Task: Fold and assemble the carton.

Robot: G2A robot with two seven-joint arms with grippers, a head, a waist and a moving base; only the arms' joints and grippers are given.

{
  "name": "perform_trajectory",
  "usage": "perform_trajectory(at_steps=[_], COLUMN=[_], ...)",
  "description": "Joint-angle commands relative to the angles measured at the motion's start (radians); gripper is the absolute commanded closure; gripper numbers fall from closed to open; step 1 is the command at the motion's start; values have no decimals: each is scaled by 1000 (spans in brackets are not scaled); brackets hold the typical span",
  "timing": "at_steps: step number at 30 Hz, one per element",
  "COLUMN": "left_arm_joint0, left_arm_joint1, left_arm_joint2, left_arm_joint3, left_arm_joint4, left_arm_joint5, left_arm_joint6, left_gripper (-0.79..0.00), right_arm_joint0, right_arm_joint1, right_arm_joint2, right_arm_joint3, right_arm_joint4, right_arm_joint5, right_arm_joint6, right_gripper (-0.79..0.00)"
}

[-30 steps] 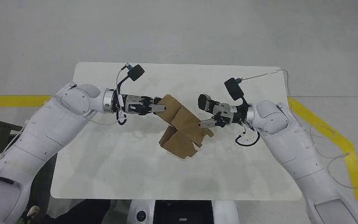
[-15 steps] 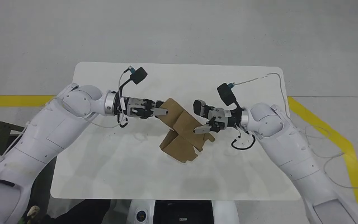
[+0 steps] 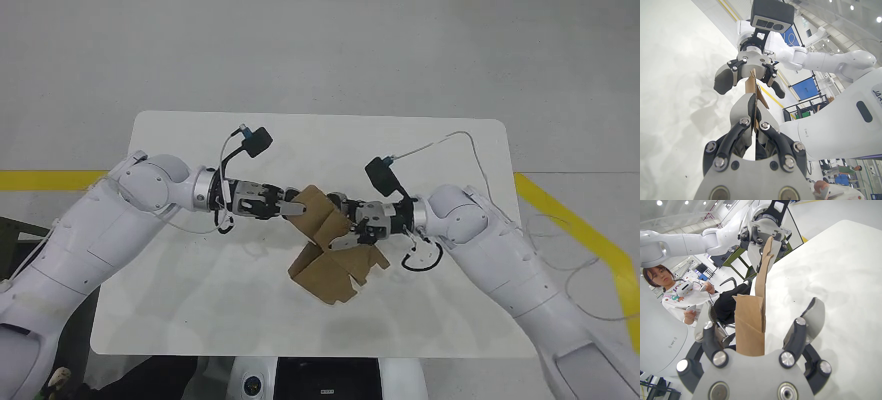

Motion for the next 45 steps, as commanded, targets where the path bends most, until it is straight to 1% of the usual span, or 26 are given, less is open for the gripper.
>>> perform_trajectory(at_steps=[1, 3, 9, 11, 13, 14, 15, 16, 17, 23, 26, 29, 33, 37, 41, 45], left_arm_joint0=[0, -1, -4, -6, -9, -10, -13, -18, -19, -28, -22, 0, 49, 114, 178, 227], left_arm_joint1=[0, 0, 3, 4, 6, 7, 8, 10, 10, 9, 8, 8, 13, 19, 23, 26], left_arm_joint2=[1, 3, 3, 2, 0, -1, -4, -9, -12, -53, -87, -125, -169, -199, -217, -231], left_arm_joint3=[-2, -4, -9, -9, -9, -8, -7, 1, 6, 36, 39, 24, -18, -60, -104, -128], left_arm_joint4=[-2, -2, 0, 5, 9, 11, 18, 34, 47, 71, 108, 162, 242, 306, 350, 391], left_arm_joint5=[6, 12, 17, 16, 14, 13, 10, 3, -2, -40, -61, -73, -84, -73, -59, -49], left_arm_joint6=[-6, -12, -17, -16, -14, -13, -9, -3, 2, 46, 129, 241, 353, 430, 466, 477], left_gripper=[0, 0, 0, 0, 0, -65, -311, -582, -785, -785, -785, -785, -785, -785, -785, -785], right_arm_joint0=[7, 16, 46, 56, 65, 69, 73, 76, 80, 92, 90, 78, 55, 16, -25, -52], right_arm_joint1=[2, 5, 13, 15, 18, 19, 21, 22, 23, 28, 28, 27, 24, 19, 13, 5], right_arm_joint2=[-22, -48, -109, -126, -140, -147, -154, -159, -164, -177, -157, -127, -73, -18, 24, 52], right_arm_joint3=[1, 6, 27, 30, 33, 34, 35, 36, 37, 44, 59, 83, 90, 58, 22, 0], right_arm_joint4=[13, 29, 81, 95, 109, 114, 120, 126, 131, 159, 168, 129, 25, -118, -222, -289], right_arm_joint5=[0, 0, 0, 0, 0, 0, 0, 0, 0, 0, 0, 0, 33, 92, 141, 165], right_arm_joint6=[0, 0, 0, 0, 0, 0, 0, 0, 0, 0, -11, -63, -207, -381, -541, -643], right_gripper=[-320, -305, -194, -148, -71, -37, 0, 0, 0, 0, 0, 0, 0, 0, 0, 0])
